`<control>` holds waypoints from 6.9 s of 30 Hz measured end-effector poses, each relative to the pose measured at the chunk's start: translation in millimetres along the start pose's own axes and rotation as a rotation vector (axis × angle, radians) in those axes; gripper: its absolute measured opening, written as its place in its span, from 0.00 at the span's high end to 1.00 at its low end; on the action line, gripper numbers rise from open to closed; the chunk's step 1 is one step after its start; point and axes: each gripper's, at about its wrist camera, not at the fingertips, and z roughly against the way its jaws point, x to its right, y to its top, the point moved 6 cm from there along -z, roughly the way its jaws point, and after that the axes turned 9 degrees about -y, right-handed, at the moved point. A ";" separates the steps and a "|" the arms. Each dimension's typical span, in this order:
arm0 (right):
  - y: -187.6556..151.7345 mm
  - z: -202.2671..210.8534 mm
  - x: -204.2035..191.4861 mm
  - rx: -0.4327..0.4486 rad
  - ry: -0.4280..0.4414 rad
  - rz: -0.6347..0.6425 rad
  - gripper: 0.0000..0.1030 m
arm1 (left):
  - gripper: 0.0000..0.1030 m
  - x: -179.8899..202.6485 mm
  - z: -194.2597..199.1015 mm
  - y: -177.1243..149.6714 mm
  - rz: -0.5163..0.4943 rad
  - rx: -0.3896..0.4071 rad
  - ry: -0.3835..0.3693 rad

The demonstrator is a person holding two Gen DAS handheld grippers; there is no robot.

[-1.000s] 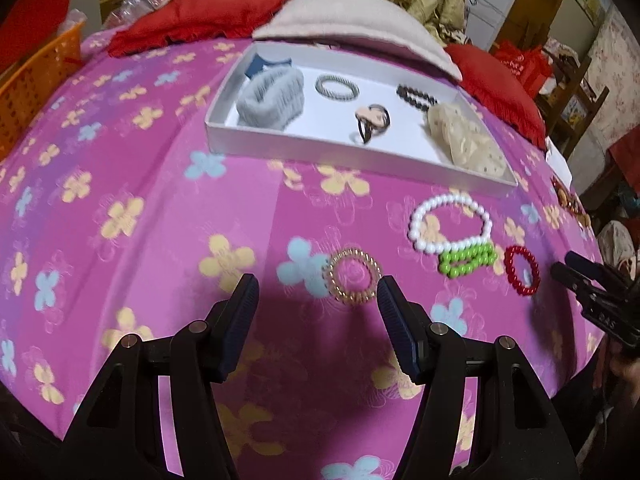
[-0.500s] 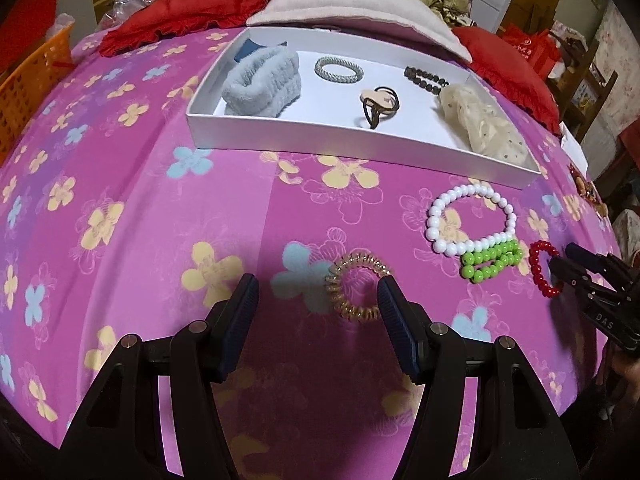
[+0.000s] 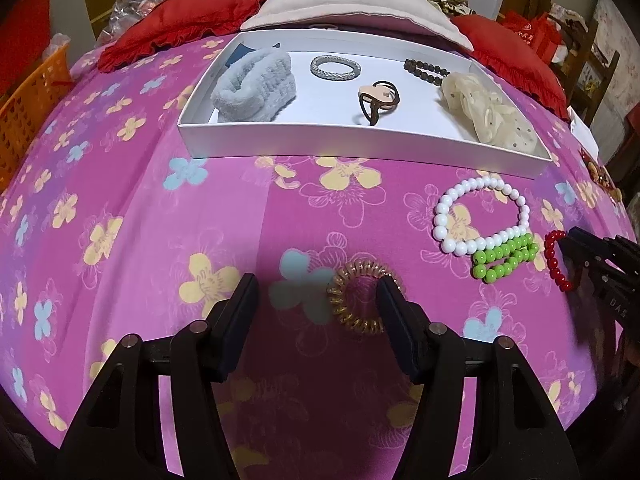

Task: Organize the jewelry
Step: 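Grasp the gold coil hair tie with the left tool while the right tool grasps the red bead bracelet, then carry the gold coil hair tie and red bead bracelet over the white box, then open both tools to release the hair tie and red bracelet into the box, then lift both open tools out of the box, then lower both tools toward the white pearl bracelet and green bead bracelet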

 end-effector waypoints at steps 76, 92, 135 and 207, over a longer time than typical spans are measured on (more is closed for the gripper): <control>161.5 -44.3 -77.3 0.056 0.192 0.077 0.91 | 0.91 -13.0 -27.9 123.2 0.068 0.061 -0.056; 177.4 -108.5 -36.9 0.008 0.098 -0.035 0.92 | 0.91 -27.8 -66.9 139.9 0.098 0.033 -0.017; 90.2 9.0 -26.2 0.077 0.031 -0.125 0.29 | 0.49 -4.3 11.8 81.2 0.019 0.133 0.137; 27.8 -11.7 -50.2 -0.041 0.007 -0.040 0.29 | 0.49 44.3 8.6 32.3 -0.003 0.039 -0.053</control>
